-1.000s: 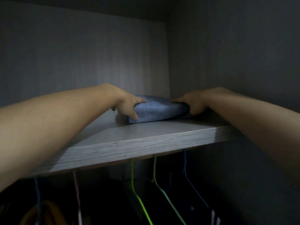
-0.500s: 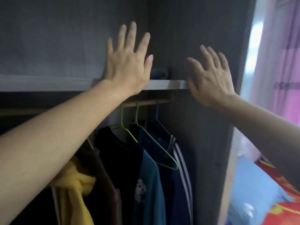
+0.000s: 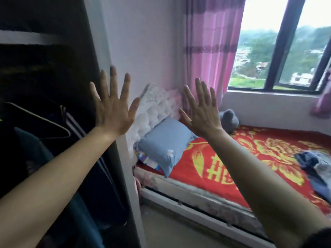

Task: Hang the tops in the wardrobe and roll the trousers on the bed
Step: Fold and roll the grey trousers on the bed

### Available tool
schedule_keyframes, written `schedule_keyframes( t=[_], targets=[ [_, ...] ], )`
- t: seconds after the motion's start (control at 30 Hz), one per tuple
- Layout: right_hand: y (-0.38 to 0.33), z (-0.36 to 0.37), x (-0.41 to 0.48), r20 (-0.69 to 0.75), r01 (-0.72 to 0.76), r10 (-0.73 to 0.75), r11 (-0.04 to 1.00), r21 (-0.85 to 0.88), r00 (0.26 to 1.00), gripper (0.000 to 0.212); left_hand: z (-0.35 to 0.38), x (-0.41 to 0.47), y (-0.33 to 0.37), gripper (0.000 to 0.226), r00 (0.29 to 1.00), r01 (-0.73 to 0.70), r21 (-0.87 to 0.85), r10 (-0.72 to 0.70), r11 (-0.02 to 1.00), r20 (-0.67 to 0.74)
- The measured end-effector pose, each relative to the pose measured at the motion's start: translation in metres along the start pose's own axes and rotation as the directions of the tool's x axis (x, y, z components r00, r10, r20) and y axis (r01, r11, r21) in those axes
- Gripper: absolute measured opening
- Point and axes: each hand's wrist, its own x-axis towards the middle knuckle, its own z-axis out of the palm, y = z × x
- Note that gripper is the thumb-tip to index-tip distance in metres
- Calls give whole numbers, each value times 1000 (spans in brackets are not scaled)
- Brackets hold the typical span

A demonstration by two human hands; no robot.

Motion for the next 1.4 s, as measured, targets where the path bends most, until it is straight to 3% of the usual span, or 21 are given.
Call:
schedule_keyframes(
  t=[0.1,0.3,0.43,0.77,0.97,1.2,1.4],
  targets=[
    [83,5,-39,56,-25,28,998,-54,998,77,32,18,75,69,997,-71,-41,72,997,16],
    [260,13,-130,208,-79,118,979,-186,971,80,101,36,282,68,992,-98,-256,116,962,56],
    [374,16,-184,230,-147,209,955,-258,951,83,145,39,421,68,978,-96,-402,161,911,133],
    [550,39,-272,325,-392,548,810,-436,771,92,257,73,621,69,876,-269,-587,447,764,181],
    [610,55,-316,291,-533,735,656,-534,613,96,321,87,734,73,756,-338,-716,630,611,180],
    [652,44,-404,274,-592,893,443,-673,356,104,356,46,859,75,528,-391,-809,827,440,195],
    [723,58,-490,262,-609,943,332,-721,204,100,385,11,974,77,356,-451,-817,912,360,206]
  ],
)
